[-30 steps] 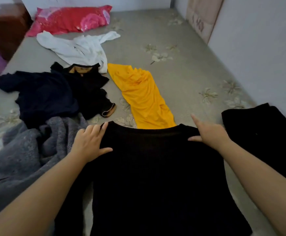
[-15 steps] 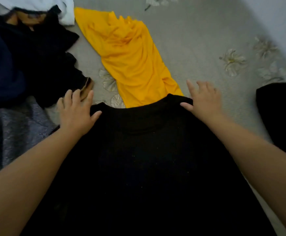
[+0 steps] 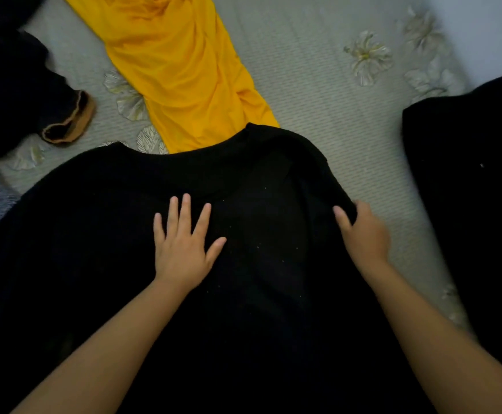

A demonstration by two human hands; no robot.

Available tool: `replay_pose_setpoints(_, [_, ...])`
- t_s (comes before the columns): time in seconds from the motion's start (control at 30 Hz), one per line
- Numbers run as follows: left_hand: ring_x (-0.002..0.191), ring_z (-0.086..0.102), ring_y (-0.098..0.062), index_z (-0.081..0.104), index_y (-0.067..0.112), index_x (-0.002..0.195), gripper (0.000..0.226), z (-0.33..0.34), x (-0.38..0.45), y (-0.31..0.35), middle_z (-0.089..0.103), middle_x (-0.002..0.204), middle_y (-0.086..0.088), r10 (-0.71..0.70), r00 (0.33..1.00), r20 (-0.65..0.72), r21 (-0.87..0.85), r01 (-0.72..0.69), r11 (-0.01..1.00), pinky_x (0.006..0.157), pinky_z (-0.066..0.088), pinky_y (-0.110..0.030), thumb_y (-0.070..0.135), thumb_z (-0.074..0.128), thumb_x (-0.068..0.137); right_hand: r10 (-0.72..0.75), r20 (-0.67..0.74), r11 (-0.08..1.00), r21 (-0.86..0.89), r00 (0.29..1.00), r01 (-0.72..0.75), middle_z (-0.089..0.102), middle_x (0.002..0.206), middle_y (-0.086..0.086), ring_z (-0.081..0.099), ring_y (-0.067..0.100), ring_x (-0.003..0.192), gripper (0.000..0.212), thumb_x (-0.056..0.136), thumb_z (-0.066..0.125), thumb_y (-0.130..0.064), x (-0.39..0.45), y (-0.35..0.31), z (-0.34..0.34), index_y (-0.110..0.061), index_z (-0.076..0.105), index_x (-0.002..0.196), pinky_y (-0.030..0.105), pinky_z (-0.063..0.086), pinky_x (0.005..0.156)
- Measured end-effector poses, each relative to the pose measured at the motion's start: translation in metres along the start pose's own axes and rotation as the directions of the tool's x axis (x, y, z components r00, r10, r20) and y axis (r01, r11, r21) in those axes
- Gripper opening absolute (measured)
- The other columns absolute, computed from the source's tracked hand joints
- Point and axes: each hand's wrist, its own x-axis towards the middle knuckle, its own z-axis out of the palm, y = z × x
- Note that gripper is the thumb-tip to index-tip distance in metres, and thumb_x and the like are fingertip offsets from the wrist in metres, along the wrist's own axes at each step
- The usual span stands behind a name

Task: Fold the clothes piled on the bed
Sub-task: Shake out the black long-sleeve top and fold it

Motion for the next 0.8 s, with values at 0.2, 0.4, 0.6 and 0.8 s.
replay_pose_setpoints(0.2, [0.12,0.045,-0.045,0.055,0.007,0.124,0.067,-0.003,0.007,0.008,0.048,0.129,-0.031,-0.001,0.998,0.068,0.038,-0.002,0.999,0.089,0.032,-0.065,0.054,0.028,0.084,-0.209,-0.111,0.92,-0.358,0.972,0.157,0.057,0.107,0.026,0.055,0.041,0.096,0.053,0.088,0.051,-0.046,0.086,0.023,-0.047,0.003,0.053,0.107,0.041,0.04,0.072])
replay_pose_setpoints(0.4, [0.134,0.027,-0.041,0.044,0.01,0.135,0.062,0.005,0.01,0.011,0.032,0.143,-0.027,-0.021,0.999,0.03,0.03,0.02,0.999,0.101,0.021,-0.064,0.051,0.047,0.088,-0.354,0.019,0.842,-0.428,0.935,0.328,0.044,0.128,0.022,0.039,0.035,0.117,0.06,0.09,0.045,-0.048,0.123,0.017,-0.031,-0.004,0.041,0.131,0.044,0.03,0.092])
replay_pose_setpoints(0.6, [0.141,-0.001,-0.036,0.025,0.021,0.144,0.064,-0.002,0.003,0.028,0.007,0.153,-0.019,-0.069,0.997,0.044,0.019,0.068,0.998,0.108,0.001,-0.059,0.049,0.044,0.09,-0.291,-0.298,0.956,-0.127,0.909,0.265,0.045,0.134,0.024,0.038,0.046,0.126,0.071,0.077,0.039,-0.056,0.036,0.064,-0.028,-0.01,0.044,0.131,0.063,0.025,0.098])
replay_pose_setpoints(0.8, [0.136,0.002,-0.038,0.03,0.023,0.141,0.061,0.006,-0.028,0.099,0.019,0.15,-0.023,0.203,0.977,0.06,-0.037,-0.201,0.979,0.104,0.008,-0.06,0.052,0.042,0.088,0.078,-0.047,0.996,0.057,0.996,-0.076,0.026,0.143,0.033,0.028,0.048,0.131,0.08,0.077,0.064,-0.047,-0.097,0.132,-0.004,-0.011,0.034,0.141,0.057,0.026,0.104])
